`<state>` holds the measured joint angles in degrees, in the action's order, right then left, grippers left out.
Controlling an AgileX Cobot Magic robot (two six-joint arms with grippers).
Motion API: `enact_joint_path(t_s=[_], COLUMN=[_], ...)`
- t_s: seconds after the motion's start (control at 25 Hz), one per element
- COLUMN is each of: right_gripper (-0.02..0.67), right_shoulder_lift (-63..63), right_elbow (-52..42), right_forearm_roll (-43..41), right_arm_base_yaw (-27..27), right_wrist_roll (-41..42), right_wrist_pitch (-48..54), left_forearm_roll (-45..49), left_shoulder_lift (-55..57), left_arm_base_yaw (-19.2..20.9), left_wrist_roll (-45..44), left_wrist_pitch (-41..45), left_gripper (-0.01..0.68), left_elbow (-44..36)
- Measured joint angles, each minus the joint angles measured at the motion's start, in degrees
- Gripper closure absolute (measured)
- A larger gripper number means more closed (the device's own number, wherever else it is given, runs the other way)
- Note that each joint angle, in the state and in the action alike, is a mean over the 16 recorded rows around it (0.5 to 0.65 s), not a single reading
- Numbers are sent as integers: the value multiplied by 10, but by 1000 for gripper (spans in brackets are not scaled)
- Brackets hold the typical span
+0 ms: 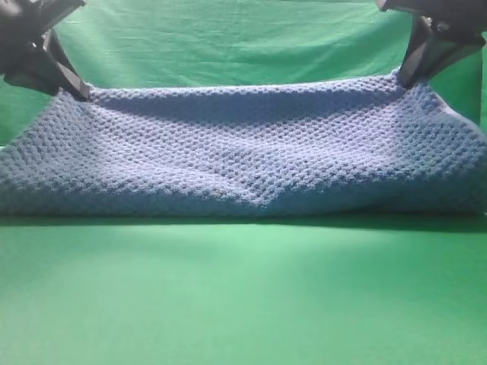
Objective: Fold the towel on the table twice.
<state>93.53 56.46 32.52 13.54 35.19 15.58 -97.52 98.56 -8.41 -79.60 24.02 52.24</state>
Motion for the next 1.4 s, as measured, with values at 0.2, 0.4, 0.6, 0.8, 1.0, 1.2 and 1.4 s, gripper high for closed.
enact_joint_path(t_s=[0.2,0.4,0.6,0.8,1.0,1.2,1.4], right_gripper=[649,598,423,225,117,229,431], right_shoulder_lift=[50,78,85,63,10,-72,-166], right_elbow=[31,44,47,47,47,47,47], right_forearm_roll=[0,0,0,0,0,-1,-4], right_arm_base_yaw=[0,0,0,0,0,0,0], right_wrist_roll=[8,12,13,14,14,14,8], right_wrist_pitch=[-9,-18,-25,-24,-4,39,100], left_forearm_roll=[-3,-6,-7,-6,2,20,80], left_shoulder_lift=[51,79,85,66,17,-64,-163], left_arm_base_yaw=[0,0,0,0,0,0,0], left_wrist_roll=[-22,-59,-97,-123,-130,-116,-45], left_wrist_pitch=[-2,-6,-22,-46,-62,-52,-25], left_gripper=[673,631,473,274,176,294,495], left_elbow=[27,40,45,46,46,46,46])
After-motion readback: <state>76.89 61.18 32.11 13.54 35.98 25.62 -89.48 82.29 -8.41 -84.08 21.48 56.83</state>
